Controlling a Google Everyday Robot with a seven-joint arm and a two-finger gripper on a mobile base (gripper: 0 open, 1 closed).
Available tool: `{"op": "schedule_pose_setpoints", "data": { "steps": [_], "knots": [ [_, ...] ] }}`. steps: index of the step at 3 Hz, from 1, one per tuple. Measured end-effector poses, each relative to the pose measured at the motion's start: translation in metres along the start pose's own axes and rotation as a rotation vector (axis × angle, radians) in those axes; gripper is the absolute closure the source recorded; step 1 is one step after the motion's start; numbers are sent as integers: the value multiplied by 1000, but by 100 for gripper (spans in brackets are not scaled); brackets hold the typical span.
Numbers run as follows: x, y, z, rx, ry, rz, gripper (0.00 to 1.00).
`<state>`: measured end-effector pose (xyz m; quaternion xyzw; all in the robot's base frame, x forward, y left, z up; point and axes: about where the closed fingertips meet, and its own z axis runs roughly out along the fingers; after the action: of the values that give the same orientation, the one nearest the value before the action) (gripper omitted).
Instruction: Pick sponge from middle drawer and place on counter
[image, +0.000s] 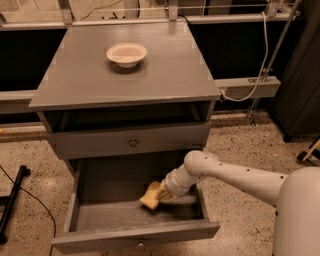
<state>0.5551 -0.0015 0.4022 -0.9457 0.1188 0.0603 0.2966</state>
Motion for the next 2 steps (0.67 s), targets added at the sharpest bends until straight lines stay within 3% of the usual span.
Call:
{"op": "schedule_pose_setpoints", "data": {
  "steps": [2],
  "knots": [
    [15,-3,-89,118,89,-13,100]
  ]
}}
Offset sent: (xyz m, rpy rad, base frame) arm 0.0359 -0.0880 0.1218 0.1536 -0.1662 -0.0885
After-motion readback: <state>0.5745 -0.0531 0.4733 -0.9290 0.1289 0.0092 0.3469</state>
